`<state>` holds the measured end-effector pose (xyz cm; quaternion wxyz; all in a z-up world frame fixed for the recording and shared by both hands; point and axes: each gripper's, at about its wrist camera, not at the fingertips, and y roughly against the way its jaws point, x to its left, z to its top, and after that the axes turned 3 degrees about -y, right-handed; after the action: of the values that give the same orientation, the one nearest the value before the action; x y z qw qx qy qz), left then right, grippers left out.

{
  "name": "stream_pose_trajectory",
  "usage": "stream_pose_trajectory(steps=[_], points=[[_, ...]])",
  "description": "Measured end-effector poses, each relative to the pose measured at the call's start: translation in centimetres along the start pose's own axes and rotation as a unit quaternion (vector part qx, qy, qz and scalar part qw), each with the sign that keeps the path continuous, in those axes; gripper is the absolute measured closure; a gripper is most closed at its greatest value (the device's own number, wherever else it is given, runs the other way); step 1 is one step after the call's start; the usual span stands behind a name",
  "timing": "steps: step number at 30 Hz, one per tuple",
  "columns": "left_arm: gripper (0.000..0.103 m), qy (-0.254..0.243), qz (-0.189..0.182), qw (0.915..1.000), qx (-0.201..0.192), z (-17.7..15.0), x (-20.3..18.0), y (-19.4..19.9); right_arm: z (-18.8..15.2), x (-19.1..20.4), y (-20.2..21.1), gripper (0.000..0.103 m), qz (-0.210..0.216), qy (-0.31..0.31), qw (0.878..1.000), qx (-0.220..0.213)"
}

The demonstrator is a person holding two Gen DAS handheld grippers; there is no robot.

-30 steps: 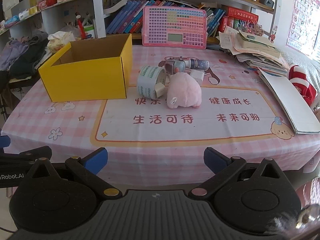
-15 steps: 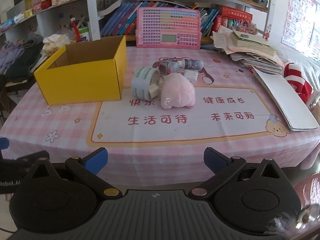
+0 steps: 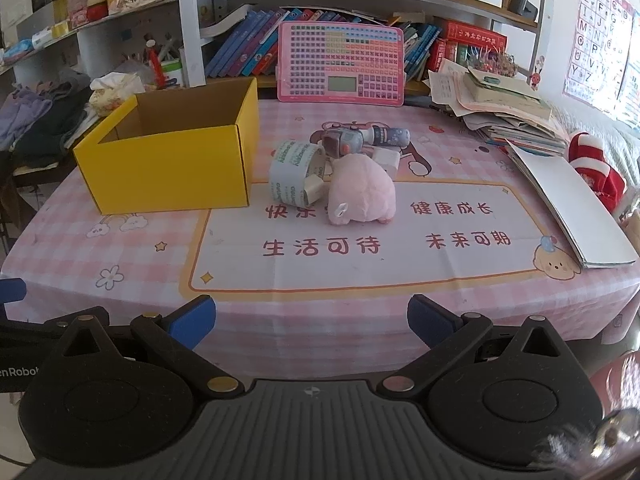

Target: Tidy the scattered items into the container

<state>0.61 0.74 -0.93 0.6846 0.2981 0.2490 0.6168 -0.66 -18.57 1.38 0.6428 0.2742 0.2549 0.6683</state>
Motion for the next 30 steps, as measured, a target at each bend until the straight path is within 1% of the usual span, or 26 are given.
stream_pose_trajectory(steps=[7, 12, 26, 30], points=[[0.000, 0.002, -0.015, 0.9999, -0.009, 0.3, 0.0, -0.1, 0.3, 0.2, 0.0, 0.000, -0.002, 0.005, 1.000, -0.005], [0.000, 0.000, -0.015, 0.9998, -0.008, 0.7, -0.2, -0.5, 0.6, 0.0, -0.4, 0.000, -0.003, 0.004, 1.000, -0.003], [0.000, -0.004, -0.014, 0.9999, 0.009, 1.9, -1.7, -2.7, 1.6, -1.6, -2.9, 0.001, 0.009, 0.003, 1.000, 0.015], [0.000, 0.003, -0.022, 0.9997, 0.009, 2.4, -2.0, -3.6, 2.1, -2.3, -3.9, 0.002, 0.012, -0.001, 1.000, 0.017]])
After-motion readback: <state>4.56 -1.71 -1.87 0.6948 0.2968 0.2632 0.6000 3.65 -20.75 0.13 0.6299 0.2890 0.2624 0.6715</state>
